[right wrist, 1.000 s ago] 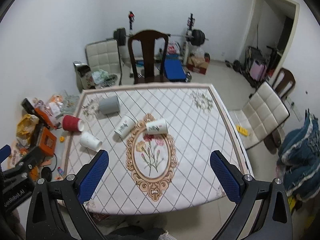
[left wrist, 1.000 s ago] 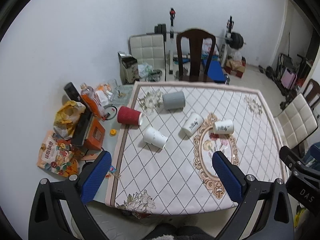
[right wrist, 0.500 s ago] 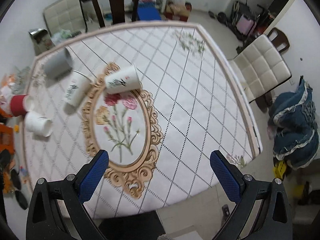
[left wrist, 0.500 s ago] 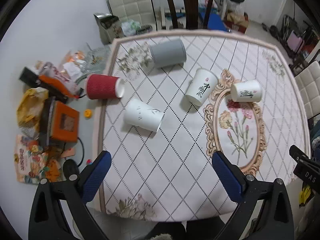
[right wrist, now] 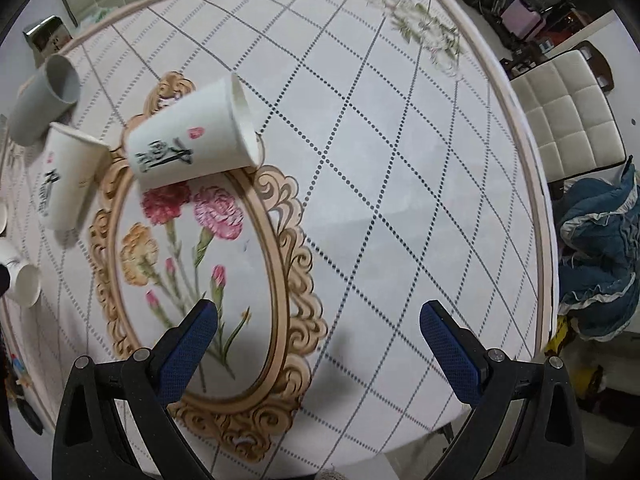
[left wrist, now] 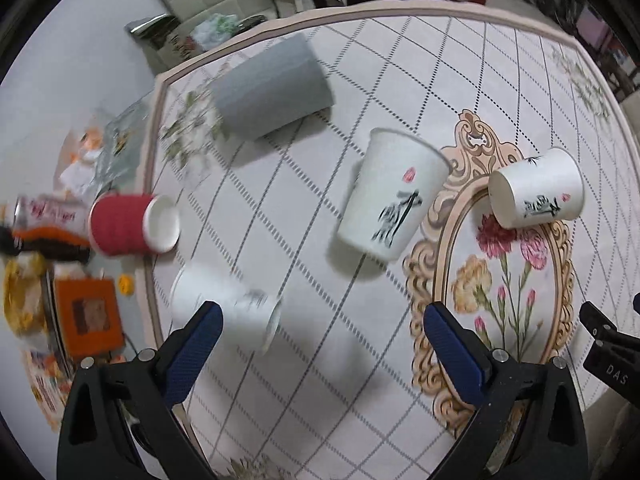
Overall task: Flip cup upright
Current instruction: 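Move the left tool toward the tipped white calligraphy cup, then close the left gripper around the white calligraphy cup's body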
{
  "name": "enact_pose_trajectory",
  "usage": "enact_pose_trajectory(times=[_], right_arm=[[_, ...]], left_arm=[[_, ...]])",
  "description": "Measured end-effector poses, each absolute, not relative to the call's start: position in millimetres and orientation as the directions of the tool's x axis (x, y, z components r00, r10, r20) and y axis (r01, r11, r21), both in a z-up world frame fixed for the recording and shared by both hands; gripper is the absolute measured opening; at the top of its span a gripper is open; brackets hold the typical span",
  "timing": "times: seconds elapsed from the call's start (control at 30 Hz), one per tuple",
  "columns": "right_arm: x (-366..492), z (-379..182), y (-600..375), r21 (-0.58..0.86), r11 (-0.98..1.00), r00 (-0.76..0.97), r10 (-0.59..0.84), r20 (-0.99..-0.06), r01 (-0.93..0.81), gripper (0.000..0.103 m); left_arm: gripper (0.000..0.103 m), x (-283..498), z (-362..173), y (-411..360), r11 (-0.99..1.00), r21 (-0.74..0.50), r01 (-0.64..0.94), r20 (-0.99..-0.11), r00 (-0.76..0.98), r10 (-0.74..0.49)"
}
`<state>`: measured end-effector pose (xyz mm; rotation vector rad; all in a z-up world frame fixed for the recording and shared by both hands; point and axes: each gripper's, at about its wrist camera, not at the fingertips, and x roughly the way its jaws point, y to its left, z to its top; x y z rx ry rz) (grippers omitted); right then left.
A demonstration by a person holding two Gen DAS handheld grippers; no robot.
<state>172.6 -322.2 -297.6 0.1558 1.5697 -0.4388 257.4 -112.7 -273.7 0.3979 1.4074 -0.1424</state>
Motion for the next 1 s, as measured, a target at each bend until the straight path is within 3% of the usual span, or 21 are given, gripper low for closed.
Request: enact_pose_trajectory(times=[0.33, 0.63, 0.67, 1.0], right_arm=[[183, -327, -355, -0.177, 0.900, -0.122, -0.140, -0.983, 0.398, 0.102], [188, -340, -378, -0.175, 0.895, -0.137, -0.129, -0.982, 0.410, 0.102], [189, -342, -382, -0.175, 0.896, -0.138, -0.129, -0.982, 0.409, 0.102], [189, -342, -402, -0.166, 0.897, -0.128, -0.123, -0.984, 0.410, 0.102]], left_arm=[[0.098, 292, -308, -166, 0.818, 0.201, 0.539, -0.977, 0.166, 0.130], [0.069, 311, -336, -188, 0.762, 0.217, 0.610, -0.976, 0.136, 0.169], [0.062, 313, -338, -188, 0.760, 0.218, 0.612, -0.976, 0.134, 0.172], [0.061, 320, -335, -182, 0.803, 0.205, 0.559, -0.978, 0.138, 0.154]])
